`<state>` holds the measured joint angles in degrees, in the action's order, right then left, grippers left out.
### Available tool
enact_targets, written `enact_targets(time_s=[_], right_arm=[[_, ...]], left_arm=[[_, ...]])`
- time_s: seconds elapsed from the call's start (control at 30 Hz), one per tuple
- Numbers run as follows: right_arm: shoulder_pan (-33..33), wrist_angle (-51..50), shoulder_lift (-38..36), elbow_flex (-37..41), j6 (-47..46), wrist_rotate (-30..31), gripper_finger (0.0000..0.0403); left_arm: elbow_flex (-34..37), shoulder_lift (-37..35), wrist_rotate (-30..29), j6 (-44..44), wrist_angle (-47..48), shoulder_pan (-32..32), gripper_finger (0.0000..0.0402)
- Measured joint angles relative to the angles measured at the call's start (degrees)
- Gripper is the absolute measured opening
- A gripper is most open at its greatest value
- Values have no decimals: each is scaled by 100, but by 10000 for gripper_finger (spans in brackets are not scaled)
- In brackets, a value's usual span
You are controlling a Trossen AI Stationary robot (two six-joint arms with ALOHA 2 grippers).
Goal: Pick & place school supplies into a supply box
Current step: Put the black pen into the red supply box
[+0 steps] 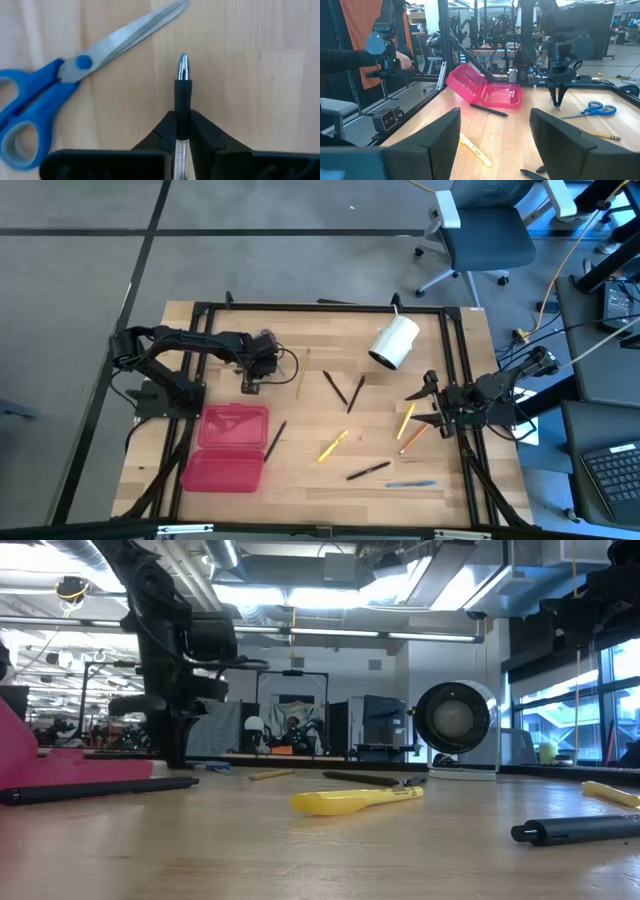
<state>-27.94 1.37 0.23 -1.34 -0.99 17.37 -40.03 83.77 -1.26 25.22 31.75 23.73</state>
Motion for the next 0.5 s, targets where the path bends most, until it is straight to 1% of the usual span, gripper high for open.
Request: enact_targets(time_s=[0.1, 0.17, 0.33, 0.5], right_arm=[[0, 0, 0, 2, 0, 0, 242], [0, 0, 2, 1, 0, 2, 242], [0, 0, 2, 1, 0, 2, 242], [0, 0, 2, 2, -7, 2, 242]], left_arm=[[-179, -204, 43, -219, 256, 0, 22], [-342, -298, 194, -479, 603, -2, 21], [-949, -500, 1101, -1394, 1576, -99, 21], [-1374, -618, 2083, -2242, 2354, -534, 21]])
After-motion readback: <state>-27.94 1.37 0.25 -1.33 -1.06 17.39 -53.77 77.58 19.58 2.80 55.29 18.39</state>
